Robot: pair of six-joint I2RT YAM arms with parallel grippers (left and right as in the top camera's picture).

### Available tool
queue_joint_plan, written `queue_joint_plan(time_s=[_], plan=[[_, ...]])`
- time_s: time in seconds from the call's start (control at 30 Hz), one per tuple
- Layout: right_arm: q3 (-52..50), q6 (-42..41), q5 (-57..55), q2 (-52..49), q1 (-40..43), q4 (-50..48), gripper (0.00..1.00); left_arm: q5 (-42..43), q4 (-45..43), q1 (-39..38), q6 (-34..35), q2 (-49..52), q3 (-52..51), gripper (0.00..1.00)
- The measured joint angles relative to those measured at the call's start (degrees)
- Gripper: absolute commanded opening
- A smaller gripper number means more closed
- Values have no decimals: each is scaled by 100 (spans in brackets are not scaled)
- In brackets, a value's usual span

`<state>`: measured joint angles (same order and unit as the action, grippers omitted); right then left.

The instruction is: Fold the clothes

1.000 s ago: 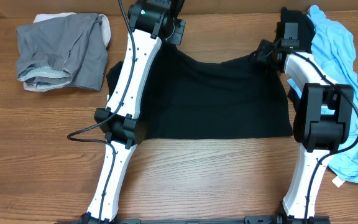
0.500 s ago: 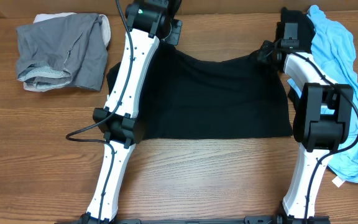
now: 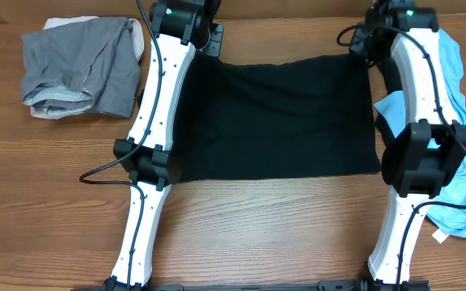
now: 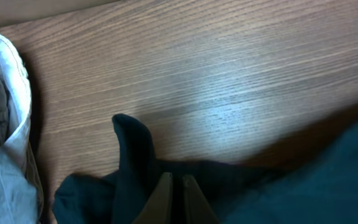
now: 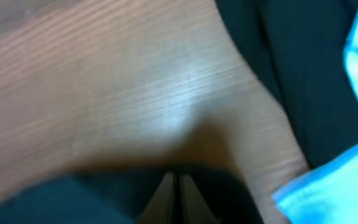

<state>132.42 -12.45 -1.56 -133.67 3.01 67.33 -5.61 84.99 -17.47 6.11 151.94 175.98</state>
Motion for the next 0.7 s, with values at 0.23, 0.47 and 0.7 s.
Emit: queue_joint_plan(time_s=[0.23, 0.47, 0.7], plan=[[369, 33, 417, 0, 114, 1945, 4, 107, 984, 0, 2, -291, 13, 4], [372, 46, 691, 28, 404, 2712, 4, 509, 1167, 0, 24, -334, 26, 4], [243, 118, 844, 621, 597, 2975, 4, 1182, 1167, 0, 120, -498, 26, 4]])
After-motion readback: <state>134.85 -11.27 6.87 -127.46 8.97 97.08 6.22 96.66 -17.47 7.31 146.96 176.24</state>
